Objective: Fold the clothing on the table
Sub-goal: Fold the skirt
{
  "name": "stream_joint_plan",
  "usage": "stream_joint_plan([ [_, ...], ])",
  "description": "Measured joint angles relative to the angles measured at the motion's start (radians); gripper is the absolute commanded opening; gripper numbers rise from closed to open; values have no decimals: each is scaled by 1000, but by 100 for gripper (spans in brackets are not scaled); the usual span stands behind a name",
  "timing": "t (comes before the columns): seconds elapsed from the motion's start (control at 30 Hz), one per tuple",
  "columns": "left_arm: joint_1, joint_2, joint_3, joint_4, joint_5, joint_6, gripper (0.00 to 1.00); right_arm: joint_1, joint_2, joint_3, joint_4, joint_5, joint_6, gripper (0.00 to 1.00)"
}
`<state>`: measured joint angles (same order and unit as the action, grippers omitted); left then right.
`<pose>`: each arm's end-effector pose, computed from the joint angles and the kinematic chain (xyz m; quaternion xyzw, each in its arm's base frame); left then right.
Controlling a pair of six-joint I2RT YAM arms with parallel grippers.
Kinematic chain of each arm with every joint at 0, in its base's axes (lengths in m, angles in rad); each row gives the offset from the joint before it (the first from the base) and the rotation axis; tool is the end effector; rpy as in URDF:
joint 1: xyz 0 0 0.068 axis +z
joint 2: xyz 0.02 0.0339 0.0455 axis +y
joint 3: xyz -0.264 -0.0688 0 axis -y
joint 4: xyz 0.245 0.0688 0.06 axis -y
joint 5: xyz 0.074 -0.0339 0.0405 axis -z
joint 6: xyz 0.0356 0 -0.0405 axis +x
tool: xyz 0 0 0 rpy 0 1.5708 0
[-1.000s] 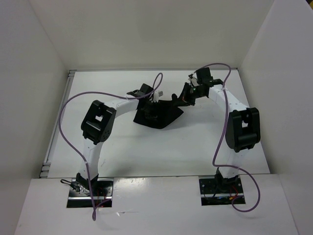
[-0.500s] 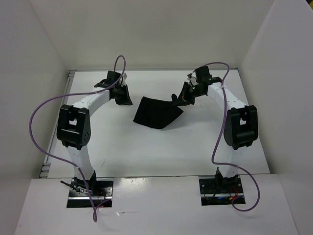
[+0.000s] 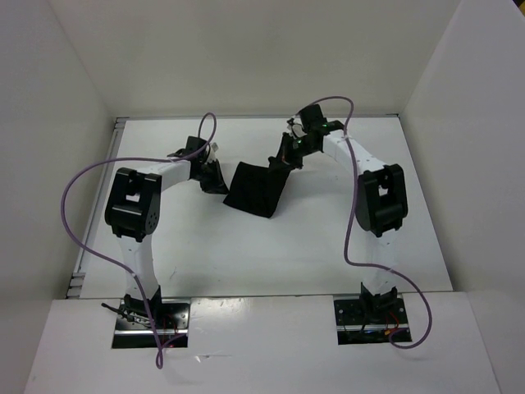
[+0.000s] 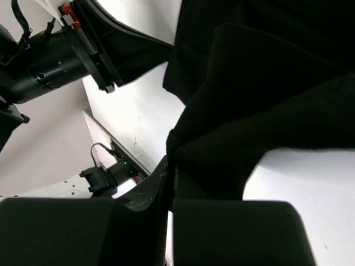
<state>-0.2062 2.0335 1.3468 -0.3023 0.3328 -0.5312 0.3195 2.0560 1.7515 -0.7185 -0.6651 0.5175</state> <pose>0.4131 -0.0983 0.1509 -0.1060 0.9400 -0.2500 0.2067 0.4184 0.1616 0.2437 0.0021 0.9143 0.3911 0.1059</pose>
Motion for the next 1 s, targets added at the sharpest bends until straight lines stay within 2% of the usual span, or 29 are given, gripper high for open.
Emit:
stream_joint_plan([
  [0.33, 0, 0, -38, 56, 85, -23, 18, 100, 210, 196, 0, -34, 43, 0],
  [0.67, 0, 0, -39, 56, 92, -22, 17, 159, 306, 320, -11, -54, 66, 0],
  [0.77, 0, -1, -39, 56, 92, -22, 17, 172, 329, 347, -11, -57, 69, 7],
  [0.8, 0, -1, -39, 56, 92, -22, 17, 175, 336, 351, -11, -60, 71, 19],
  [0.87, 0, -2, -40, 56, 92, -22, 17, 180, 349, 356, -11, -79, 76, 26],
  [0.9, 0, -3, -40, 54, 91, -22, 17, 181, 354, 357, -11, -92, 77, 35],
  [1.0, 8, -14, -42, 33, 72, -19, 17, 182, 367, 357, -8, -140, 89, 38],
])
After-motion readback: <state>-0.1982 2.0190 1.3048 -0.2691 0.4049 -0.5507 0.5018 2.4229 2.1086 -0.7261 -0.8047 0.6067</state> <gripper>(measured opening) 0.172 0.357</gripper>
